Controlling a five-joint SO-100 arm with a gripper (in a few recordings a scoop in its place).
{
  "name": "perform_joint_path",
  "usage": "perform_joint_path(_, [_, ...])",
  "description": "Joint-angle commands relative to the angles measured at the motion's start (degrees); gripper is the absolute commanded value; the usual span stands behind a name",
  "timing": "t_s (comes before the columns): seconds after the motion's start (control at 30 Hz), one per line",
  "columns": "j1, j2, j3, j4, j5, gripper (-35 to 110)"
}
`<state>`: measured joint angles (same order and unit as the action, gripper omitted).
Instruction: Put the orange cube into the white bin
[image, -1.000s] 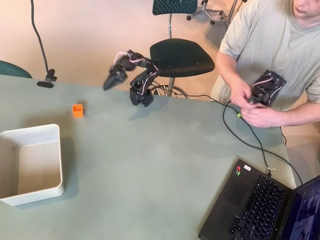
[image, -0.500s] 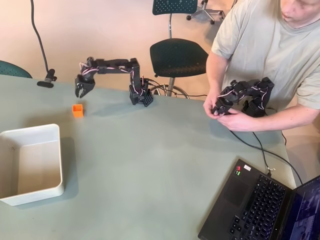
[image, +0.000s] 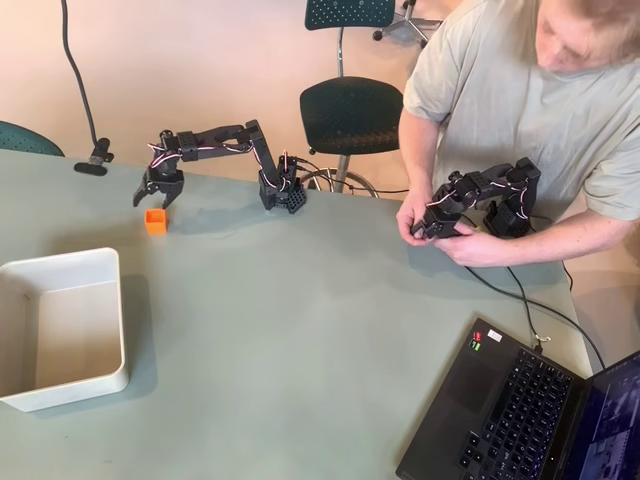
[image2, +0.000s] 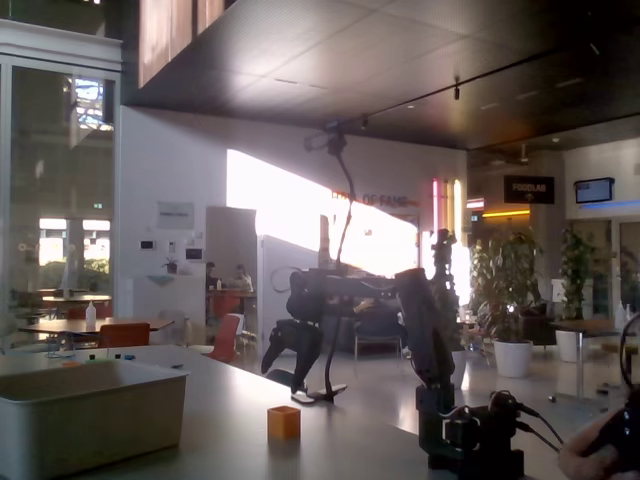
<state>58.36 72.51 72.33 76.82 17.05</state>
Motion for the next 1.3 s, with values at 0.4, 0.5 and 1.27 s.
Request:
perform_joint_path(0.4, [0.7,-7.4,-2.4,1.8,0.4,56])
perform_joint_path(0.5, [0.5,-9.1,-2.9,1.2,0.4,56])
perform_joint_path(1.27, [3.8,-20.7,-14.9,4.7,0.4,56])
